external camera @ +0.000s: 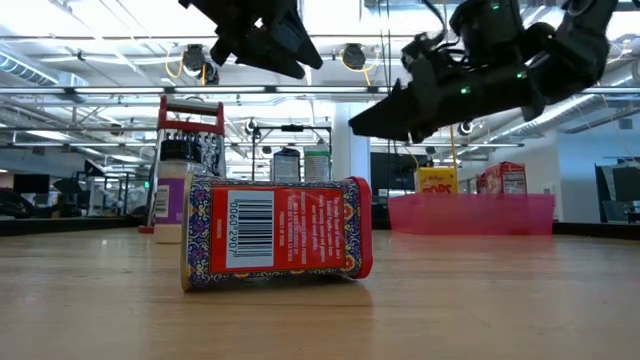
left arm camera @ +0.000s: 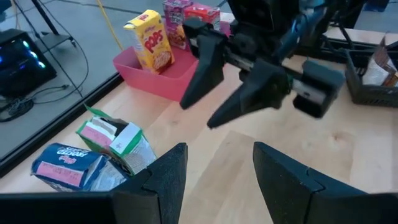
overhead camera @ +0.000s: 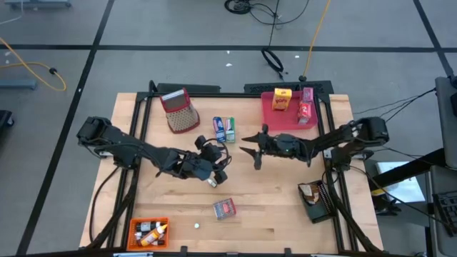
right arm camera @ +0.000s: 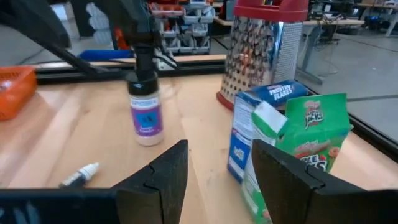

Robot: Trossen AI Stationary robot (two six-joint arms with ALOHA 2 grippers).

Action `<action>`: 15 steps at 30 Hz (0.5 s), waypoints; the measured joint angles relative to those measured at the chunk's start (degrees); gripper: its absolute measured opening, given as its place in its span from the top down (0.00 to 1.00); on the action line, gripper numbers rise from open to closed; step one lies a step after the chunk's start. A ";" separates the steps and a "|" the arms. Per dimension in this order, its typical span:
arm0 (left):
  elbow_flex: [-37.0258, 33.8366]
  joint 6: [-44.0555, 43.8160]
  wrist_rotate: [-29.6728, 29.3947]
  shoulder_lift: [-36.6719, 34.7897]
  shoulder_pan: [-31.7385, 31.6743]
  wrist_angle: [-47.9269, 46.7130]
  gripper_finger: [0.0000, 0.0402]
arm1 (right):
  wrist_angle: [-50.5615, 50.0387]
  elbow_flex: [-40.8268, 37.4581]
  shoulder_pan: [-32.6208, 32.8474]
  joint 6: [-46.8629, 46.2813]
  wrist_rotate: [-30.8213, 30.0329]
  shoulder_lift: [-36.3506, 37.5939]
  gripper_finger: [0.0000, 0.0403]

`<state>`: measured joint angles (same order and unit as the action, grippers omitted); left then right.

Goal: Pick & Place Kitchen Items
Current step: Put the green cereal box into the pink bin

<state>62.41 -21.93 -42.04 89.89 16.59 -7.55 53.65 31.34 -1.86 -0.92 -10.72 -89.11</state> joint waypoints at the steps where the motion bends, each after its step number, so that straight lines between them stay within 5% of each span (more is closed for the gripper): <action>1: 0.00 -0.26 0.00 0.00 -0.30 -0.31 0.54 | 0.04 0.83 -0.22 0.16 -0.92 -1.00 0.58; 7: 0.00 -3.78 0.04 0.00 -1.87 -5.43 0.54 | 0.13 3.47 -2.23 2.90 -7.08 -3.92 0.58; 15: 0.00 -5.60 0.04 0.00 -3.59 -8.11 0.54 | -0.06 6.36 -4.14 1.47 0.32 -7.73 0.58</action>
<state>62.41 -27.53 -42.00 89.89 13.00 -15.65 53.59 37.71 -6.00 0.55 -10.39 -96.83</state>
